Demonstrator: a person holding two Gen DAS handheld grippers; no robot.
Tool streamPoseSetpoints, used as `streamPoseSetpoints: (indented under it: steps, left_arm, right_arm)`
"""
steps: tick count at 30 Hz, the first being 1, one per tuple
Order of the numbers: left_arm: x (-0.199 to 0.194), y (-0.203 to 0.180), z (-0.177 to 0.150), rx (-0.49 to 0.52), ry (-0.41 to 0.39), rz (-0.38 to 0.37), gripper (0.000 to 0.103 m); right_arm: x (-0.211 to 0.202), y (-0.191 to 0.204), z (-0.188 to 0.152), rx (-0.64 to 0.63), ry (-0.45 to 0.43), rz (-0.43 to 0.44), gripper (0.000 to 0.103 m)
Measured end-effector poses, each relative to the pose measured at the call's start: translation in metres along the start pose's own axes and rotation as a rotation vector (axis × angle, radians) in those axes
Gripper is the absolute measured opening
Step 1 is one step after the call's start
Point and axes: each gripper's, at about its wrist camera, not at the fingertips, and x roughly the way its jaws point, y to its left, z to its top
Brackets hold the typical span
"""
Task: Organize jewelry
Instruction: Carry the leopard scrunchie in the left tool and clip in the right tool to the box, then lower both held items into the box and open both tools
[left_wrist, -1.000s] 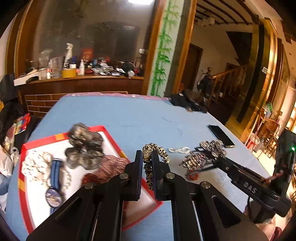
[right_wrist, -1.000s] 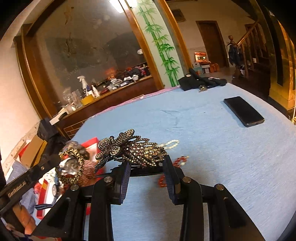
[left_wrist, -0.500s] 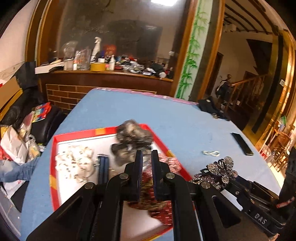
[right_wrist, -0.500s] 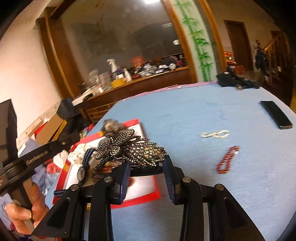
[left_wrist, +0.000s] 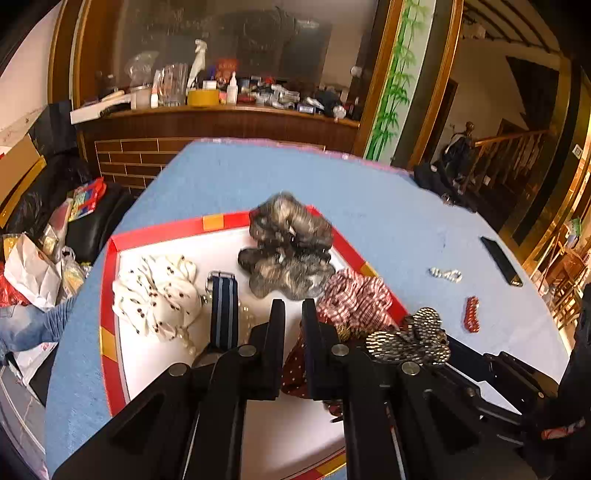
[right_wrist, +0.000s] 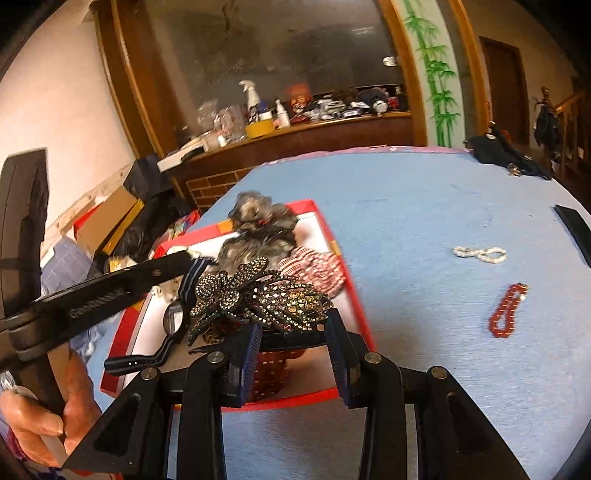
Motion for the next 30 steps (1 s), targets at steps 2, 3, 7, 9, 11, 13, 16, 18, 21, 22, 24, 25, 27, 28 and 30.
streamPoseSetpoints:
  steps: [2, 3, 7, 9, 11, 13, 16, 18, 21, 22, 24, 25, 27, 28, 30]
  left_arm:
    - [0.005, 0.004, -0.001, -0.015, 0.021, 0.011, 0.009]
    - [0.007, 0.006, -0.001, -0.024, 0.028, 0.012, 0.009]
    - [0.011, 0.009, -0.001, -0.038, 0.041, 0.031, 0.009]
    - [0.013, 0.009, -0.002, -0.035, 0.050, 0.040, 0.009]
    - [0.016, 0.010, -0.003, -0.036, 0.060, 0.046, 0.009]
    - [0.018, 0.011, -0.004, -0.037, 0.069, 0.054, 0.009]
    - [0.021, 0.013, -0.004, -0.046, 0.076, 0.061, 0.009]
    - [0.022, 0.015, -0.004, -0.051, 0.080, 0.066, 0.009]
    - [0.024, 0.015, -0.004, -0.052, 0.087, 0.070, 0.009]
    - [0.025, 0.015, -0.005, -0.051, 0.089, 0.071, 0.009]
    - [0.026, 0.015, -0.005, -0.051, 0.092, 0.074, 0.009]
    - [0.027, 0.015, -0.005, -0.050, 0.093, 0.075, 0.009]
    - [0.027, 0.015, -0.006, -0.050, 0.095, 0.080, 0.010]
    - [0.028, 0.016, -0.006, -0.050, 0.095, 0.081, 0.010]
    - [0.028, 0.016, -0.006, -0.051, 0.096, 0.084, 0.016]
  right_arm:
    - [0.006, 0.004, -0.001, -0.005, 0.014, 0.005, 0.038]
    - [0.009, 0.005, -0.001, -0.005, 0.020, 0.010, 0.038]
    - [0.017, 0.008, -0.002, -0.014, 0.043, 0.021, 0.038]
    - [0.021, 0.011, -0.003, -0.024, 0.054, 0.026, 0.039]
    - [0.025, 0.014, -0.005, -0.035, 0.065, 0.027, 0.039]
    - [0.029, 0.017, -0.006, -0.044, 0.075, 0.026, 0.039]
    - [0.035, 0.020, -0.006, -0.048, 0.092, 0.030, 0.039]
    - [0.038, 0.020, -0.007, -0.050, 0.101, 0.032, 0.039]
    - [0.041, 0.018, -0.008, -0.054, 0.114, 0.033, 0.040]
    - [0.041, 0.017, -0.008, -0.051, 0.116, 0.033, 0.040]
    - [0.040, 0.015, -0.008, -0.051, 0.117, 0.034, 0.040]
    - [0.038, 0.015, -0.008, -0.054, 0.116, 0.032, 0.041]
    - [0.037, 0.013, -0.008, -0.054, 0.117, 0.025, 0.050]
    - [0.036, 0.012, -0.008, -0.050, 0.119, 0.029, 0.056]
    - [0.033, 0.011, -0.009, -0.051, 0.118, 0.035, 0.058]
